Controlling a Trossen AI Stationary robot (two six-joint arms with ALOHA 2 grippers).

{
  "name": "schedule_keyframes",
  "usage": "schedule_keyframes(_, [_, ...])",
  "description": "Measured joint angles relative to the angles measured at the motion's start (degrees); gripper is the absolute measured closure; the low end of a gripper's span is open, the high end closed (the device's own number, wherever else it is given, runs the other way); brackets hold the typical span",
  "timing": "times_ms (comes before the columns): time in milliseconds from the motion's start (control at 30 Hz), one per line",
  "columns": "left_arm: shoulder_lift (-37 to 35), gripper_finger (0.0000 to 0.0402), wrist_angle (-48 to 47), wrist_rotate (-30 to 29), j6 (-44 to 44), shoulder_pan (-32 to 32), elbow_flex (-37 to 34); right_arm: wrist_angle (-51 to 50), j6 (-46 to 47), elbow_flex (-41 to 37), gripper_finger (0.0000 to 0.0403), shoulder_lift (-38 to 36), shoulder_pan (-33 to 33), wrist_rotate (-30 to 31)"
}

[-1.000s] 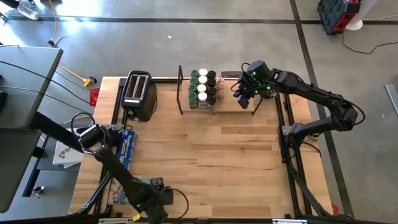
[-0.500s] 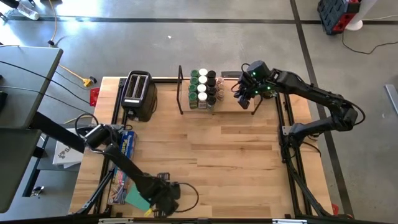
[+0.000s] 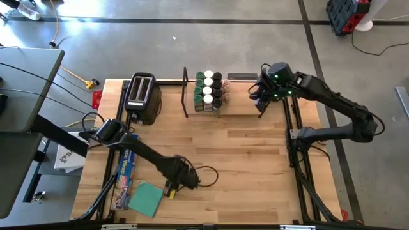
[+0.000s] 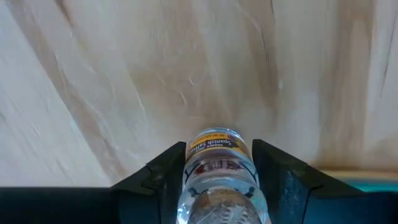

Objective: Shelf spices
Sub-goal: Put the transparent seasoning bottle on the shelf aligned with the other transparent seasoning bottles

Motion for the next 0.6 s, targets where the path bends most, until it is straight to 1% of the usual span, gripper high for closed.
schedule_keyframes(167, [-0.1, 0.0238, -3.4, 0.2, 13.9, 3.9, -0.1, -5.6, -0.5, 0.0, 0.0362, -3.9, 0.0, 3.1])
schedule_keyframes(267, [-0.8, 0.0238, -5.3, 1.2, 19.0, 7.6, -0.1, -9.3, -1.4, 0.0, 0.0362, -5.7, 0.0, 4.1])
schedule_keyframes(367, [-1.8, 0.0238, -5.5, 2.7, 21.2, 11.3, -0.1, -11.4, -2.0, 0.0, 0.0362, -7.3, 0.0, 5.4])
schedule_keyframes(433, [-2.4, 0.0238, -4.0, 3.0, 21.9, 13.7, 0.1, -11.7, -1.6, 0.0, 0.0362, -8.4, 0.0, 5.6])
schedule_keyframes(600, [-2.4, 0.0238, 5.5, 3.2, 21.4, 19.3, 0.3, -11.7, -0.2, 0.0, 0.0362, -10.3, 0.0, 7.3])
